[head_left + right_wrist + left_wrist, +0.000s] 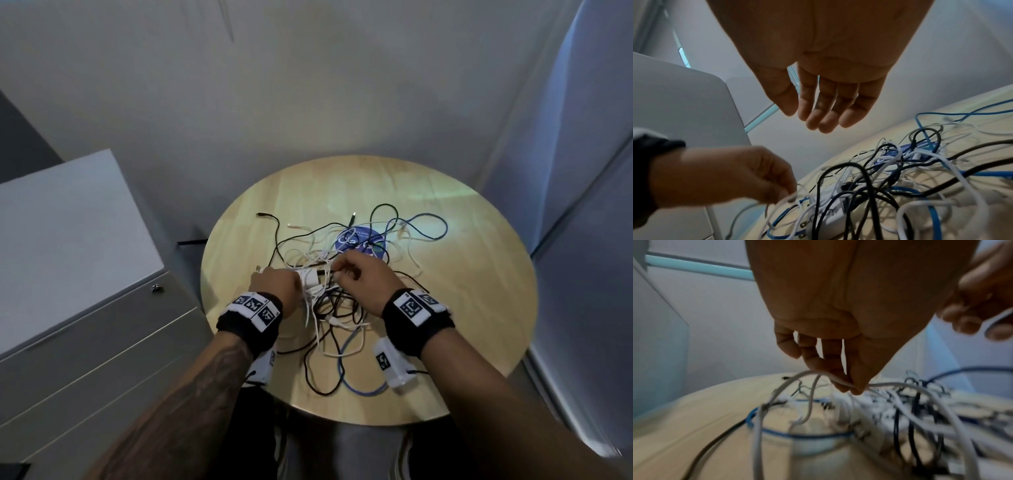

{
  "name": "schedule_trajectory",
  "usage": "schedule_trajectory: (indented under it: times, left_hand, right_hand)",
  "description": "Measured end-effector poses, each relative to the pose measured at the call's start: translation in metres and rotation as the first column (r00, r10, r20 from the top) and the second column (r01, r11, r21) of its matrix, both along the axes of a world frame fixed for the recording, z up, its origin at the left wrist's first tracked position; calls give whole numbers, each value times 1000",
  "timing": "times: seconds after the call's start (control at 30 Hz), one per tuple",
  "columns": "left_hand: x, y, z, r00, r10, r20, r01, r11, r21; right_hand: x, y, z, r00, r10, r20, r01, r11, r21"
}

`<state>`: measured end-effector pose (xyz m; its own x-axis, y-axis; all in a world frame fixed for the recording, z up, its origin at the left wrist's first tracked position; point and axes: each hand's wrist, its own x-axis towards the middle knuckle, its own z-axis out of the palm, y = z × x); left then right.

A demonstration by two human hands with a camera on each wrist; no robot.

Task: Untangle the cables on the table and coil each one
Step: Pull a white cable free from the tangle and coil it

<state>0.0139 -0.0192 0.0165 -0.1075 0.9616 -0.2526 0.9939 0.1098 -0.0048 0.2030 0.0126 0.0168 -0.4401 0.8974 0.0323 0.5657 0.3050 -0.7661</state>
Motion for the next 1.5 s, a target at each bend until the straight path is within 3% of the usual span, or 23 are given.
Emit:
schedule_trajectory:
  times: [0.07,0.17,0.27,0.37,0.47,0.5,0.6,0.7,0.77,0.87,0.9,0.97,1.03,1.1,1.2,1.27,1.37,1.43,1.5]
  left_hand:
    - [0,7,11,983,16,182,-43,989,144]
    - [6,14,26,852,-55,520,-147,929,340]
    - [15,21,32,756,-167,633,-180,876,447]
    - [17,27,26,653,-169,738,-249,872,421]
    - [12,30,16,454,-126,882,-329,896,297]
    - [10,31,15,417,-131,899,-334,898,286]
    - [3,35,11,380,-126,916,-390,877,282]
    - [-8,38,5,294,-98,951,-561,787,255]
    - [-16,40,4,144,-75,987,-667,729,153]
    - [-29,42,5,-184,-106,977,-695,717,-53]
    - [-32,43,5,-230,-118,966,-680,729,-73]
    - [-35,43,6,-217,-124,968,-661,749,-52]
    - [-31,42,9,-155,-117,981,-643,766,-10]
    - [-24,41,16,-102,-103,989,-601,799,22]
    - [-11,40,26,-52,-104,993,-504,862,64]
    - [-4,41,29,20,-118,993,-454,884,114]
    - [3,42,27,212,-215,953,-439,851,289]
    - [2,43,24,344,-260,902,-427,812,397]
    - [0,44,20,473,-289,832,-375,789,488]
  right_hand:
    - [-5,8,-5,1000,12,-4,-12,998,56]
    - [-11,17,-8,999,29,42,-37,977,210]
    - [-15,25,-4,1000,-5,6,3,963,269]
    - [-5,37,6,989,-125,-79,142,955,261]
    - [7,45,15,966,-189,-174,225,950,216]
    - [9,47,15,957,-198,-212,235,957,168]
    - [13,47,20,909,-185,-372,205,979,14]
    - [26,59,24,818,-235,-524,262,965,-24]
    - [34,65,24,760,-297,-578,324,944,-59]
    - [42,67,19,756,-357,-548,404,914,-38]
    - [44,67,18,760,-372,-532,422,906,-31]
    - [49,68,17,767,-397,-504,435,899,-46]
    - [51,70,17,796,-413,-443,431,900,-65]
    - [47,65,20,847,-413,-334,446,895,26]
    - [25,50,35,893,-284,-348,371,904,213]
    - [8,41,45,928,-166,-334,239,952,191]
    - [-14,31,50,933,-61,-355,58,998,-20]
    - [-22,27,50,949,-51,-312,44,999,-27]
    - [-25,23,50,986,-15,-168,16,1000,8]
